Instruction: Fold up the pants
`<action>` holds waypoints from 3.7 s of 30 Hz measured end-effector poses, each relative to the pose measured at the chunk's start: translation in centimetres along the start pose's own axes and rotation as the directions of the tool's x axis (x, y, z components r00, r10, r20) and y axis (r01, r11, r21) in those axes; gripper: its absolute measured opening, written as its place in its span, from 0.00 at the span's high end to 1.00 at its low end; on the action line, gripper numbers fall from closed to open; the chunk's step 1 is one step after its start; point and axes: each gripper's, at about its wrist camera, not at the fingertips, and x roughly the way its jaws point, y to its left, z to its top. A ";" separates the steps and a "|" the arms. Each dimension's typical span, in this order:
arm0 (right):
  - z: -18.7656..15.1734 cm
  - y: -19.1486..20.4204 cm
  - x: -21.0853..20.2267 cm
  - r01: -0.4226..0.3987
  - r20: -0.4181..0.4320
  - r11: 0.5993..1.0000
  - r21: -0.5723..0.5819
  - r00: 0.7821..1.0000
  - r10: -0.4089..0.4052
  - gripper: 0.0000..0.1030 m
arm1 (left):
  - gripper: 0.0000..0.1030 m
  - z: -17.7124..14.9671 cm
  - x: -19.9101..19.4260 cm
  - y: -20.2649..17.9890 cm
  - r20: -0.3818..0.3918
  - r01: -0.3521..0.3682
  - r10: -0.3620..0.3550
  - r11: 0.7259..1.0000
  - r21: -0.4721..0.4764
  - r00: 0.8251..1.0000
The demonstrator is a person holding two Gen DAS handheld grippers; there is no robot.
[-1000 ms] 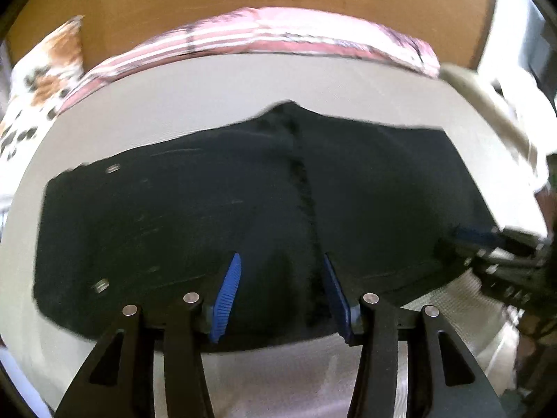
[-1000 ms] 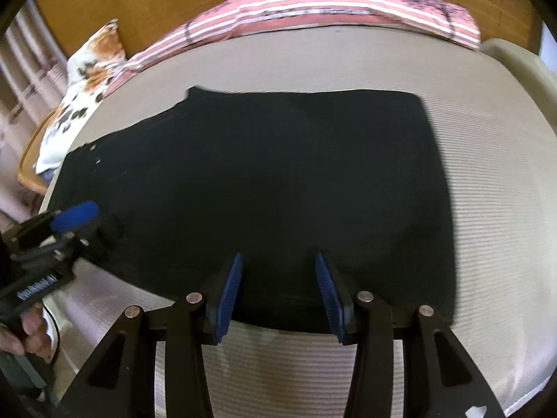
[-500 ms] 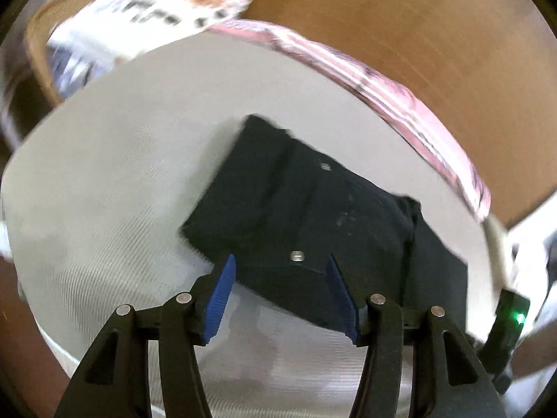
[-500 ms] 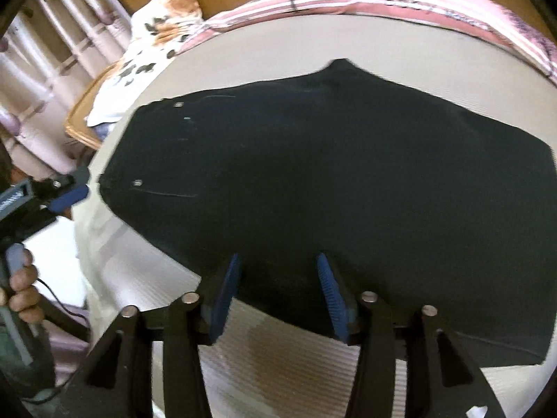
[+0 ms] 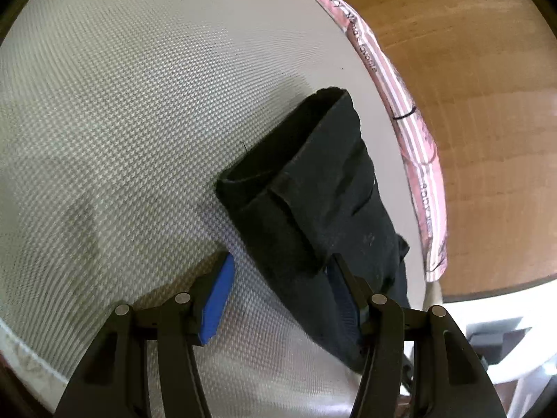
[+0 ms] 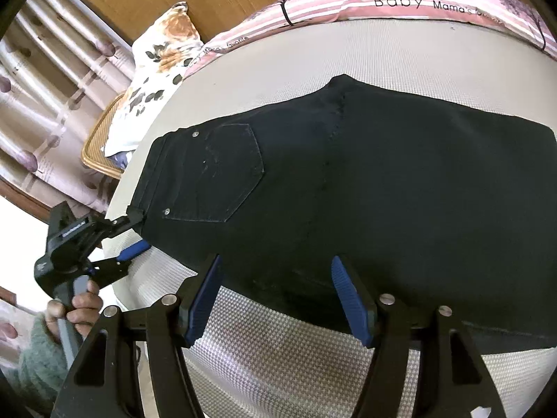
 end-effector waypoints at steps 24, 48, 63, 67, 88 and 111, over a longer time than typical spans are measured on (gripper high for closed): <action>-0.2 -0.7 0.7 0.010 -0.008 0.999 0.033 1.000 -0.010 0.39 | 0.73 2.8 2.7 0.6 0.112 0.122 -0.120 0.992 -0.012 0.986; -0.7 -14.0 -15.5 0.041 0.312 0.947 0.320 0.939 -0.146 0.39 | 0.78 -12.5 8.9 -31.8 -0.273 0.327 -0.194 0.707 0.627 0.942; -2.7 -21.0 -15.5 -0.036 0.296 0.901 0.432 0.950 -0.104 0.38 | 0.67 -26.1 18.9 -32.6 -0.244 0.155 0.204 0.373 0.915 0.948; -2.4 -22.3 -13.5 -0.176 0.293 0.879 0.443 0.955 0.044 0.38 | 0.49 -26.8 15.6 -32.6 -0.345 0.280 0.179 0.309 0.909 0.921; 3.1 -24.4 -5.3 -0.354 0.243 0.876 0.329 0.928 0.284 0.60 | 0.39 -16.8 15.6 -25.7 -0.091 -0.034 0.261 0.439 0.898 0.961; -0.5 -25.2 -10.1 -0.153 0.271 0.860 0.487 0.962 0.018 0.69 | 0.37 -18.4 17.5 -27.3 -0.084 -0.009 0.280 0.316 0.949 0.956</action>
